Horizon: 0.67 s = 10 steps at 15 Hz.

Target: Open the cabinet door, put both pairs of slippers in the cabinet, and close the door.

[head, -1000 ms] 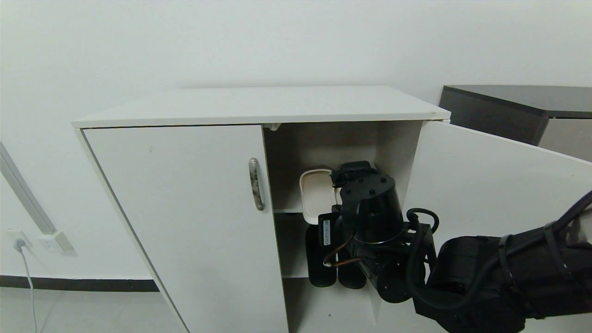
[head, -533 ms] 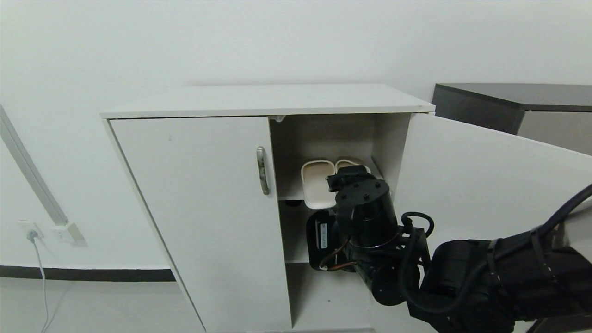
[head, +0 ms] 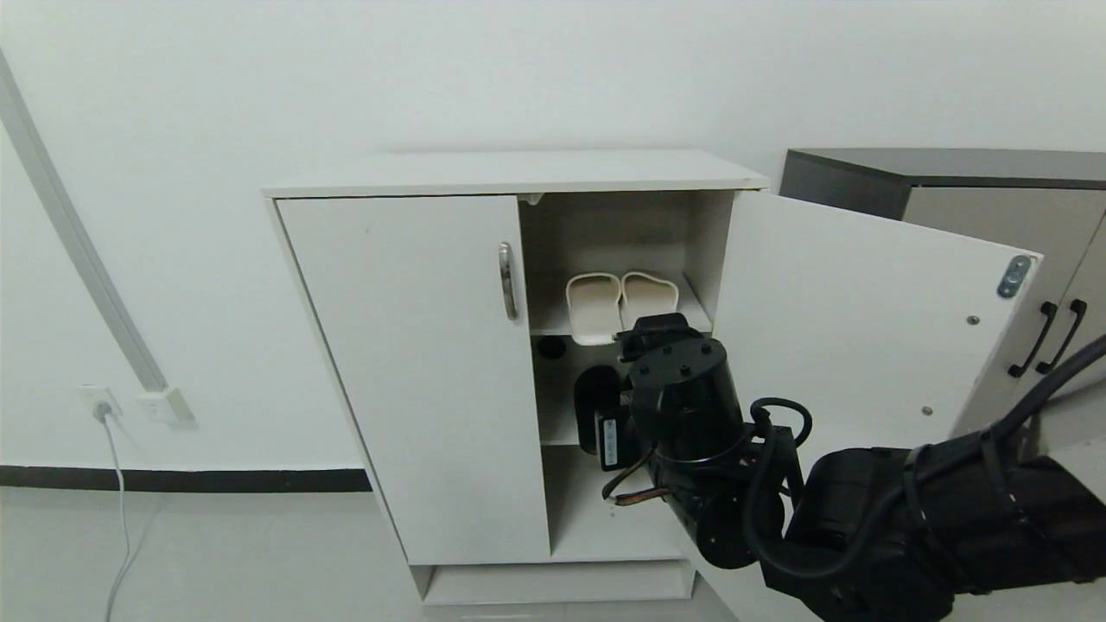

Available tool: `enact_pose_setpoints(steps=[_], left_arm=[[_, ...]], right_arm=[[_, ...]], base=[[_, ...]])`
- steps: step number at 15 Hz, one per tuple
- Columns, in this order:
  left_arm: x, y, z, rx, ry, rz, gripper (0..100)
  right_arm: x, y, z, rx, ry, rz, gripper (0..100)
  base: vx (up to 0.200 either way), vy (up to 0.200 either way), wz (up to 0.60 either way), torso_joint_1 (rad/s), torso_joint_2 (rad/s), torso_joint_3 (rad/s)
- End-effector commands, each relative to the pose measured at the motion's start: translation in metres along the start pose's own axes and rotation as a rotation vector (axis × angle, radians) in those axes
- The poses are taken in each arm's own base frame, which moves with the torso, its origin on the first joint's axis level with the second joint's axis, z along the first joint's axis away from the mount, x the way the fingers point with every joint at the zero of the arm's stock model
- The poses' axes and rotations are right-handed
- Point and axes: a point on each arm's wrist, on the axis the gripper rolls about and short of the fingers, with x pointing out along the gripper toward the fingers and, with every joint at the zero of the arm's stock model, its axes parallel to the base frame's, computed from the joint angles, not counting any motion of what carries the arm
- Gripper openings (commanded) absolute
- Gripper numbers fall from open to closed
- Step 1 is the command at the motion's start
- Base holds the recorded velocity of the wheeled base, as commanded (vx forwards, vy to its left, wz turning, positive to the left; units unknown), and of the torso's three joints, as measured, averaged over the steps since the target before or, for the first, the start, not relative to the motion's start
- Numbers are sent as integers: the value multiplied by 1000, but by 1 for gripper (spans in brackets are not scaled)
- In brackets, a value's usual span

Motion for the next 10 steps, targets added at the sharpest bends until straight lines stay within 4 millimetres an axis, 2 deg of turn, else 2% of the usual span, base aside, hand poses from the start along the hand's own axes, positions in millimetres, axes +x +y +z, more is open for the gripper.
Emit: enact_pose_setpoints(steps=[1, 5, 10], left_arm=[[0, 0, 0, 0, 1, 1, 0], [0, 0, 0, -2, 1, 1, 0], [0, 0, 0, -2, 1, 1, 0]], right_arm=[[1, 0, -1, 0, 2, -1, 0], [2, -3, -3, 1, 3, -8, 0], [6, -9, -13, -38, -22, -5, 0]], base=[[-200, 0, 0, -2, 7, 7], [-200, 0, 0, 0, 4, 1], [0, 0, 0, 0, 0, 0]])
